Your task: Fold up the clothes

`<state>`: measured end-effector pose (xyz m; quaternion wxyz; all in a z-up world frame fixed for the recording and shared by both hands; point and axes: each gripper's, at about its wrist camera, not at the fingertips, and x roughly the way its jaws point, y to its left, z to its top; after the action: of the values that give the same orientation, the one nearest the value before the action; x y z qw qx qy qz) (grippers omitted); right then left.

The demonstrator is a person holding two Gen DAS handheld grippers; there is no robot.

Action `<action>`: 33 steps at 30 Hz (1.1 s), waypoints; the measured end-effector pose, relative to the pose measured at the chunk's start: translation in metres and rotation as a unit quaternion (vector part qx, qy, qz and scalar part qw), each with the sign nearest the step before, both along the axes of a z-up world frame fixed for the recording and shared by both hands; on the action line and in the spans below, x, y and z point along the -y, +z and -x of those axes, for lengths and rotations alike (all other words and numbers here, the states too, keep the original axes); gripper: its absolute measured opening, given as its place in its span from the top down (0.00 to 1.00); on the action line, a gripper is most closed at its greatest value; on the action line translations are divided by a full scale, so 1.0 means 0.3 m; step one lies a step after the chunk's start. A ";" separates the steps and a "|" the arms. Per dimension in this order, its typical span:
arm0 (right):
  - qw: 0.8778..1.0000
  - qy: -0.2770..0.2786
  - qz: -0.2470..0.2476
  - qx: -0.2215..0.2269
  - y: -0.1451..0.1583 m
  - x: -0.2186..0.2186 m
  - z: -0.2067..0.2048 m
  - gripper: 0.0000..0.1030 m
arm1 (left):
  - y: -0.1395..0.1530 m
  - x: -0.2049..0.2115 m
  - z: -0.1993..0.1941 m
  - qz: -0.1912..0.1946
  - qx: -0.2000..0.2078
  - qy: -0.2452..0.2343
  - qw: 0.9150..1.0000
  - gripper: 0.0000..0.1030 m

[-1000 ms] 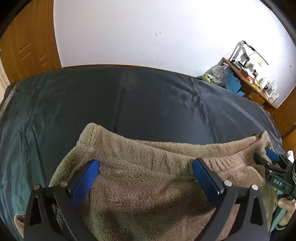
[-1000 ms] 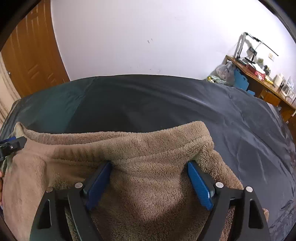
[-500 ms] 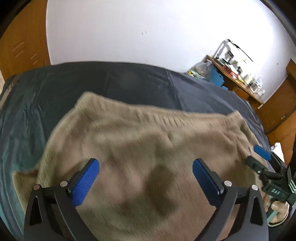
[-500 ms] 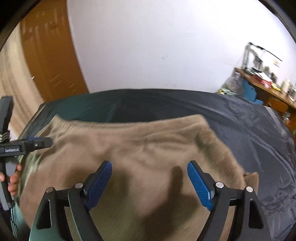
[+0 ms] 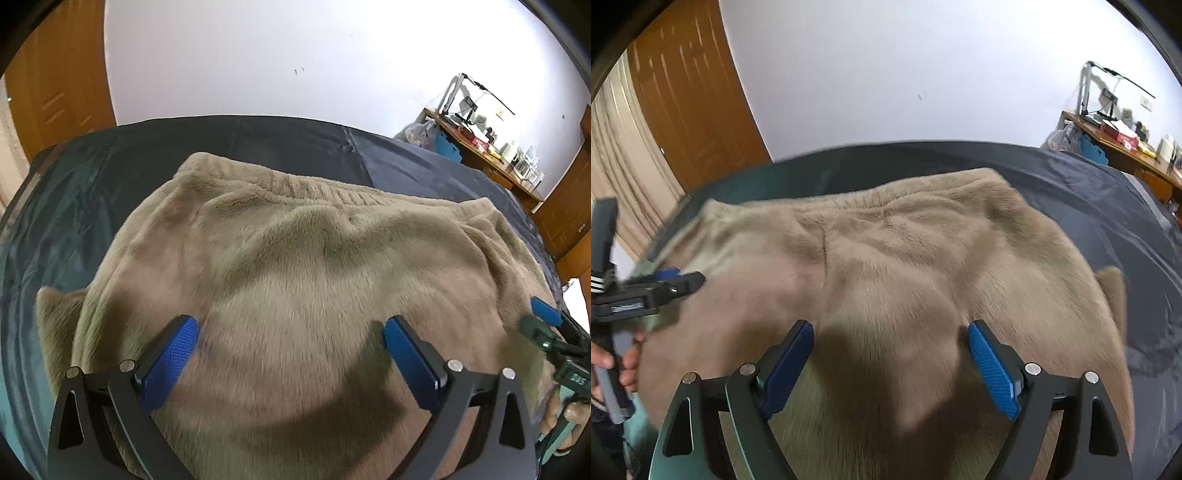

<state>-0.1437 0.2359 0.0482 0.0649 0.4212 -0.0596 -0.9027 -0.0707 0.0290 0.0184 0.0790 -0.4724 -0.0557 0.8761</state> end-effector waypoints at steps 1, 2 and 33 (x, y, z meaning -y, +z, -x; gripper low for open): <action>1.000 -0.007 0.008 -0.007 0.013 -0.024 -0.030 0.15 | 0.008 0.013 -0.020 -0.005 -0.002 0.002 1.000 0.01; 1.000 -0.015 0.017 -0.015 0.025 -0.053 -0.062 0.15 | 0.017 0.026 -0.040 -0.011 -0.004 0.004 1.000 0.01; 0.946 -0.199 0.253 0.030 -0.089 -0.404 -0.452 0.15 | 0.016 0.062 -0.217 -0.074 -0.029 -0.033 0.996 0.01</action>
<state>-0.0081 0.3572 0.0215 -0.0136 0.3971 -0.3706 -0.8395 -0.0055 0.0105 0.0234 0.1437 -0.4416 -0.1024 0.8797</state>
